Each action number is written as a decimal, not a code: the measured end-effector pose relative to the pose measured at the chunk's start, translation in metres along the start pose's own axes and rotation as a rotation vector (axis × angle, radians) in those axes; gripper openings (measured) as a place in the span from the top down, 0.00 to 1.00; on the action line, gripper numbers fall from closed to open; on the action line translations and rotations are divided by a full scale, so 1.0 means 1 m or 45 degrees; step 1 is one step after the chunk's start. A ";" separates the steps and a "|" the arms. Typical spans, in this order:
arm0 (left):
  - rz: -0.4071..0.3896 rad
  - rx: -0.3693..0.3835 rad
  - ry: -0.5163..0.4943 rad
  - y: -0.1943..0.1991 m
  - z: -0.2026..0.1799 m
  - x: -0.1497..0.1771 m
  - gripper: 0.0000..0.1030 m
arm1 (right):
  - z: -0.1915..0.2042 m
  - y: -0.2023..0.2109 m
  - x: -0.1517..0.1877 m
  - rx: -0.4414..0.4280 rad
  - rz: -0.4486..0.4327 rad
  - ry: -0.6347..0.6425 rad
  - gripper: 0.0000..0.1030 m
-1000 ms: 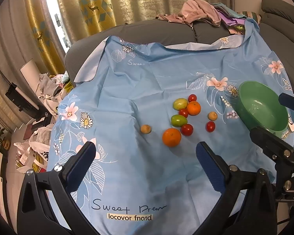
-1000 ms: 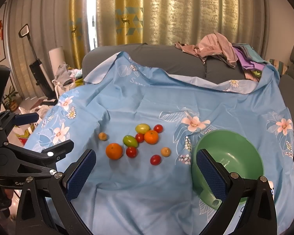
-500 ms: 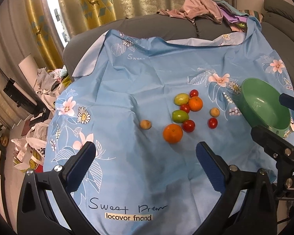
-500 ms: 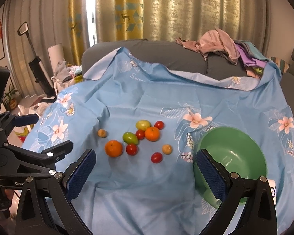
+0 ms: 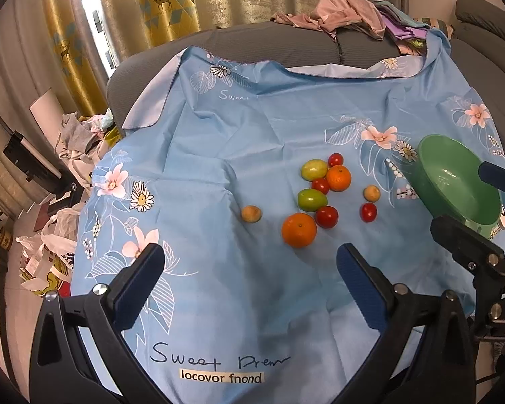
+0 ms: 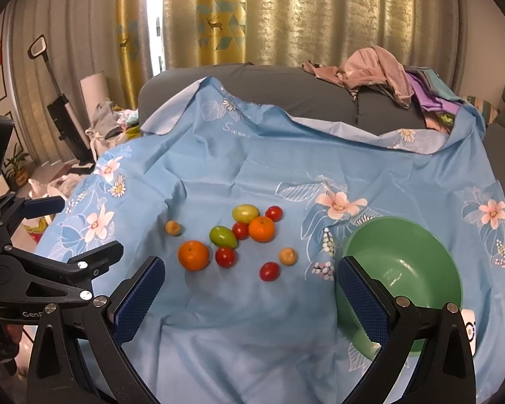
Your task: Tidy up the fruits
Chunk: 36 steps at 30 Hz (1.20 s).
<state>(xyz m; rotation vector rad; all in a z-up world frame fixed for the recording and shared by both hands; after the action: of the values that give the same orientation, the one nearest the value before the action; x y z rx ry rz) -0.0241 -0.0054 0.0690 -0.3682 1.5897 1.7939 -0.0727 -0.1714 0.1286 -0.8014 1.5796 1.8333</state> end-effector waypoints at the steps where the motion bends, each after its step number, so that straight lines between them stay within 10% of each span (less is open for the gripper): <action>1: 0.004 0.001 0.002 -0.001 0.001 0.000 0.01 | 0.001 -0.001 -0.001 0.001 0.002 0.000 0.00; 10: 0.045 0.068 0.041 -0.017 0.006 0.010 0.01 | -0.001 -0.011 0.001 -0.021 0.026 -0.012 0.00; 17: 0.158 0.279 0.137 -0.052 0.008 0.047 0.01 | -0.017 -0.034 0.031 -0.258 0.157 -0.123 0.00; 28: 0.145 0.346 0.167 -0.081 0.003 0.049 0.01 | -0.026 -0.063 0.047 -0.515 0.254 -0.281 0.07; 36: 0.121 0.342 0.067 -0.119 -0.016 0.020 0.17 | -0.028 -0.103 0.021 -0.298 0.265 -0.214 0.24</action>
<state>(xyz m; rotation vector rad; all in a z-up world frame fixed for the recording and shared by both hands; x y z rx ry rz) 0.0363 -0.0141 -0.0358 -0.2181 1.8848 1.6223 -0.0062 -0.1853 0.0439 -0.5809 1.4030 2.2038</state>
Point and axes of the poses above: each gripper's, at about its wrist camera, not at the fingertips, and y roughly against the way its jaws point, z to its left, x to its underside, the point moved 2 cm from there along -y, roughly the way its jaws point, and after that the axes turned 8 degrees about -y, right-handed, at the moved point
